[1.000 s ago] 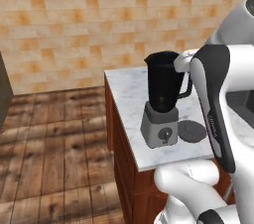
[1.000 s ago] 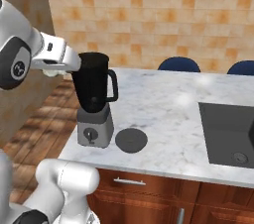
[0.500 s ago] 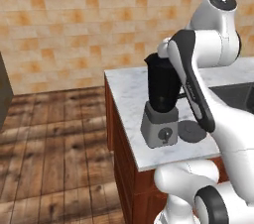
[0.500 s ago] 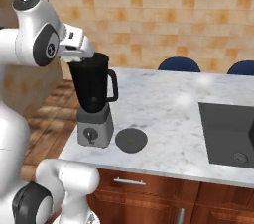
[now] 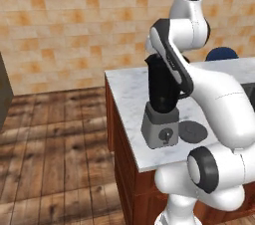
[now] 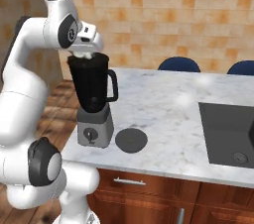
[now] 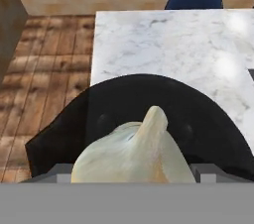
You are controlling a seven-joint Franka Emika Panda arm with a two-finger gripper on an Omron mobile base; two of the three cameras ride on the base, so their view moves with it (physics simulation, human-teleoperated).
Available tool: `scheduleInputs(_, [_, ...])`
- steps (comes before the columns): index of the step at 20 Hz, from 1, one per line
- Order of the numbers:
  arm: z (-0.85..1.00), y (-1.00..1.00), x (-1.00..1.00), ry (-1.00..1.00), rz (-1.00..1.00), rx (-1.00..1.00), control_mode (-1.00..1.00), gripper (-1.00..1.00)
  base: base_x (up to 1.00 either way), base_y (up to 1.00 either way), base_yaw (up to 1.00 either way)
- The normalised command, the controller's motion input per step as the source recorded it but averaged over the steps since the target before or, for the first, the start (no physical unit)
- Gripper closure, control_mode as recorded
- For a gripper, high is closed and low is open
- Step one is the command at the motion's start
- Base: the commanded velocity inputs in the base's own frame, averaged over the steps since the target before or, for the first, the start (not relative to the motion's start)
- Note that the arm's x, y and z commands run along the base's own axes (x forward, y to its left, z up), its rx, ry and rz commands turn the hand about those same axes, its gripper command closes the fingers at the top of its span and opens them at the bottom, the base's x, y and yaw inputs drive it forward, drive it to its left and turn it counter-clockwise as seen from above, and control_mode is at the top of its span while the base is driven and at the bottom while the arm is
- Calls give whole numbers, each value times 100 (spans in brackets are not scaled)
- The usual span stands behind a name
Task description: Grab the garlic and lime from the fridge, place them in the blender, close the lid, and turn on the blender to create a marinade.
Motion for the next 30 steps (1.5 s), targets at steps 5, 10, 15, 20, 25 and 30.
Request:
scheduleInputs(5, [-63,2,26,8,1,0,-100,100,0,0,0])
scheduleInputs(10, [-61,-1,1,4,2,0,-100,100,0,0,0])
scheduleInputs(15, [-58,-6,6,10,3,0,-100,100,0,0,0])
scheduleInputs(20, [-52,-1,7,12,4,0,-100,-100,0,0,0])
scheduleInputs(25, [-27,-1,0,2,4,0,-100,-100,0,0,0])
scheduleInputs(30, [0,-5,0,-4,4,0,-100,-100,0,0,0])
